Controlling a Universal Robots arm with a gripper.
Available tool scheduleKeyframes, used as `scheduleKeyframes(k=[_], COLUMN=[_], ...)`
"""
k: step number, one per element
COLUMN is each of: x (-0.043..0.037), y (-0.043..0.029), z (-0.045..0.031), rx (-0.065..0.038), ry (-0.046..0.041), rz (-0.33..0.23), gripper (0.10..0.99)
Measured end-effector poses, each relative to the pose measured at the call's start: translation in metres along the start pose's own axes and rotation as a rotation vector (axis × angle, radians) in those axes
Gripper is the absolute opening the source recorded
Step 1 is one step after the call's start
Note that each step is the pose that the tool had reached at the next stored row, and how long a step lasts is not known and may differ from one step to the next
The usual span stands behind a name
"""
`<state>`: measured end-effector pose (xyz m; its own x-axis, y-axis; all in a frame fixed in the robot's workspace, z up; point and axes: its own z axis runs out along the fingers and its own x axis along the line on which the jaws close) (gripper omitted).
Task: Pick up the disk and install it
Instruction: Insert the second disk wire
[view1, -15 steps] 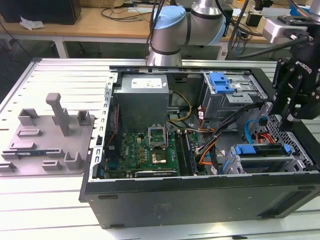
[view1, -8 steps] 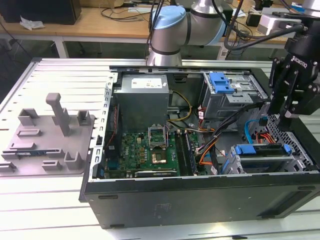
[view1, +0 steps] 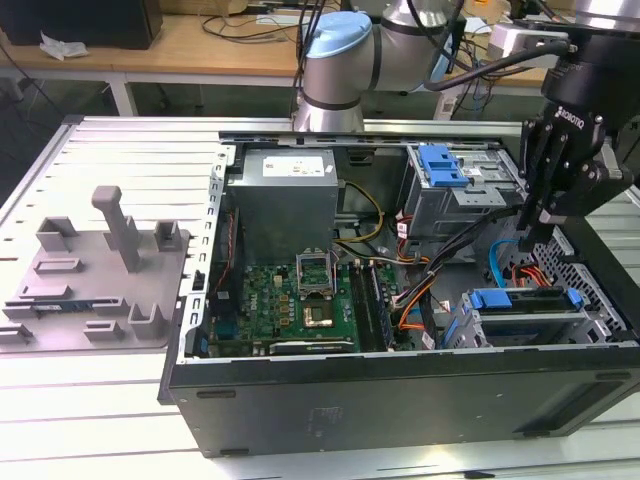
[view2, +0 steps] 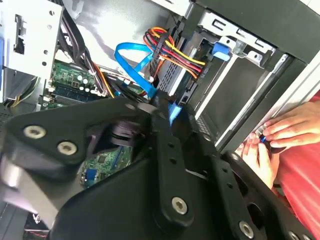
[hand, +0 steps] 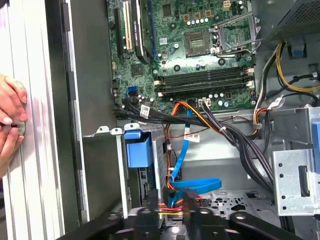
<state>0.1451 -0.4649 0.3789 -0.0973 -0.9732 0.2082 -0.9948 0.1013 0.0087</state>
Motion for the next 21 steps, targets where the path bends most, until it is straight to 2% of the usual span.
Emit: scheduleKeyframes(k=[1,10,15,21], x=[-0.0001,-0.0011,-0.0019,-0.0023], y=[0.0000,0.0000,-0.0005,-0.0007], z=[0.0000,0.0048,0.0080,0.0097], rx=[0.000,0.000,0.001,0.002], ry=[0.0004,0.0062,0.0164,0.0231], rz=[0.000,0.001,0.001,0.001], gripper=[0.271,0.271,0.271,0.271])
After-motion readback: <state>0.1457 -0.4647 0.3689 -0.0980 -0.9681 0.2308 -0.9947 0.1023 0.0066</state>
